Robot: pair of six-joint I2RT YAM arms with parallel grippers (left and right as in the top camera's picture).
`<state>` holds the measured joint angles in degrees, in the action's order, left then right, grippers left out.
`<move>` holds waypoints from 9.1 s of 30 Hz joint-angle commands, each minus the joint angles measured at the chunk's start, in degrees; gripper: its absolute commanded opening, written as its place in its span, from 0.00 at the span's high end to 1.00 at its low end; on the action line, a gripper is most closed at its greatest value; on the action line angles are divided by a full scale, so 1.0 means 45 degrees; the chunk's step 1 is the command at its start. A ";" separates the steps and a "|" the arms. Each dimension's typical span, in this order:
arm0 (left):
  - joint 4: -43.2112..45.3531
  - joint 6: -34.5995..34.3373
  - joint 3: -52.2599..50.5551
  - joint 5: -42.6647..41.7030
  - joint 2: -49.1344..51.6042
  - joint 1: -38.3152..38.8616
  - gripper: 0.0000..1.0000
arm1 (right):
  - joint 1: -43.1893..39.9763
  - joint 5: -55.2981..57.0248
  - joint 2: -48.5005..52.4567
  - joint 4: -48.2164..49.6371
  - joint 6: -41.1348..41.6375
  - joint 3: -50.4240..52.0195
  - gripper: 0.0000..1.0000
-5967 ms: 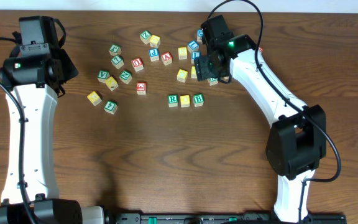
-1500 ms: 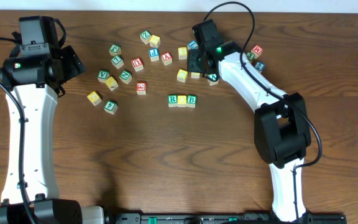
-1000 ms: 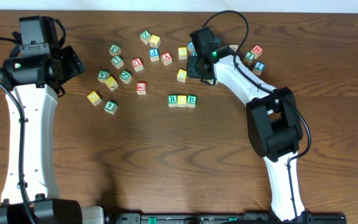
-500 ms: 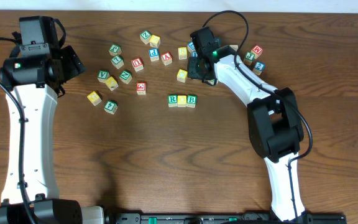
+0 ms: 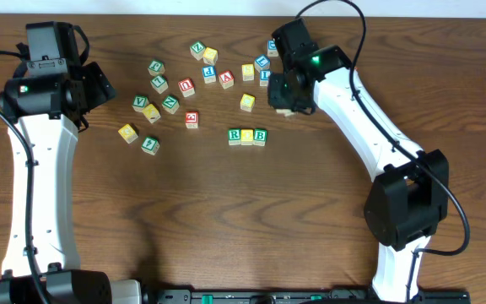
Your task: Spell out ROBOT
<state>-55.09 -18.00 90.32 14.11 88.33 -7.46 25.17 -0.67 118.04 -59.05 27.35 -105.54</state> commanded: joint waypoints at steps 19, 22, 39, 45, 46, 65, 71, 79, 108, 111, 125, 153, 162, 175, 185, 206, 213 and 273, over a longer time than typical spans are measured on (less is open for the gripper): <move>0.0015 -0.0010 -0.0204 0.0214 -0.0126 -0.0053 0.02 | 0.0860 -0.0321 0.0466 0.2856 0.1443 0.3808 0.81; 0.0015 -0.0010 -0.0204 0.0214 -0.0126 -0.0053 0.02 | 0.0889 -0.0321 0.0466 0.3279 0.1443 0.4012 0.80; 0.0015 -0.0010 -0.0204 0.0214 -0.0126 -0.0053 0.02 | 0.0928 -0.0262 0.0466 0.3653 0.1438 0.4051 0.67; 0.0015 -0.0015 -0.0204 0.0214 -0.0126 -0.0053 0.02 | 0.0928 -0.0267 0.0461 0.3706 0.1438 0.4046 0.65; 0.0015 -0.0010 -0.0204 0.0214 -0.0126 -0.0053 0.02 | 0.0899 -0.0272 0.0447 0.3740 0.1438 0.4031 0.65; 0.0015 -0.0010 -0.0204 0.0214 -0.0126 -0.0053 0.02 | 0.0141 0.0073 -0.0534 0.2093 0.1146 0.3730 0.76; 0.0015 -0.0010 -0.0204 0.0214 -0.0126 -0.0053 0.03 | 0.0160 0.0087 0.0063 0.1967 0.1141 0.3740 0.76; 0.0015 -0.0010 -0.0204 0.0214 -0.0126 -0.0053 0.02 | 0.0170 0.0505 0.0087 0.1909 0.1054 0.3852 0.75; 0.0015 -0.0010 -0.0204 0.0214 -0.0126 -0.0053 0.02 | 0.0180 -0.0233 0.0112 0.3079 0.0525 0.4575 0.75; 0.0015 -0.0010 -0.0204 0.0214 -0.0126 -0.0053 0.02 | 0.0204 -0.0228 0.0112 0.3084 0.0525 0.4575 0.75; 0.0015 -0.0010 -0.0204 0.0214 -0.0126 -0.0053 0.02 | 0.0209 -0.0554 0.0102 0.3891 0.0141 0.4454 0.74; 0.0015 -0.0010 -0.0204 0.0214 -0.0126 -0.0053 0.02 | -0.0306 0.0204 0.0340 0.3973 -0.0947 -0.0170 0.64; 0.0015 -0.0010 -0.0204 0.0214 -0.0126 -0.0053 0.02 | -0.0219 0.0053 0.1015 0.3672 -0.1404 -0.1724 0.63; 0.0015 -0.0010 -0.0204 0.0214 -0.0126 -0.0053 0.02 | -0.1598 0.0602 0.1015 0.0835 -0.0112 -0.2093 0.69; 0.0015 -0.0010 -0.0204 0.0214 -0.0126 -0.0053 0.02 | -0.2939 0.1122 0.1311 -0.0457 0.1010 -0.1948 0.65; 0.0015 -0.0010 -0.0204 0.0214 -0.0126 -0.0053 0.03 | -0.3551 0.1127 0.3861 0.0379 0.0947 -0.1948 0.59; 0.0015 -0.0015 -0.0204 0.0214 -0.0126 -0.0053 0.02 | -0.3585 0.1127 0.3871 0.0874 0.0811 -0.1948 0.57; 0.0015 -0.0010 -0.0204 0.0214 -0.0126 -0.0053 0.02 | -0.3750 0.0544 0.2161 0.0102 -0.1054 -0.1695 0.72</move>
<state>-55.07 -18.00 90.30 14.09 88.33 -7.46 8.80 2.96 134.13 -57.45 25.78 -111.94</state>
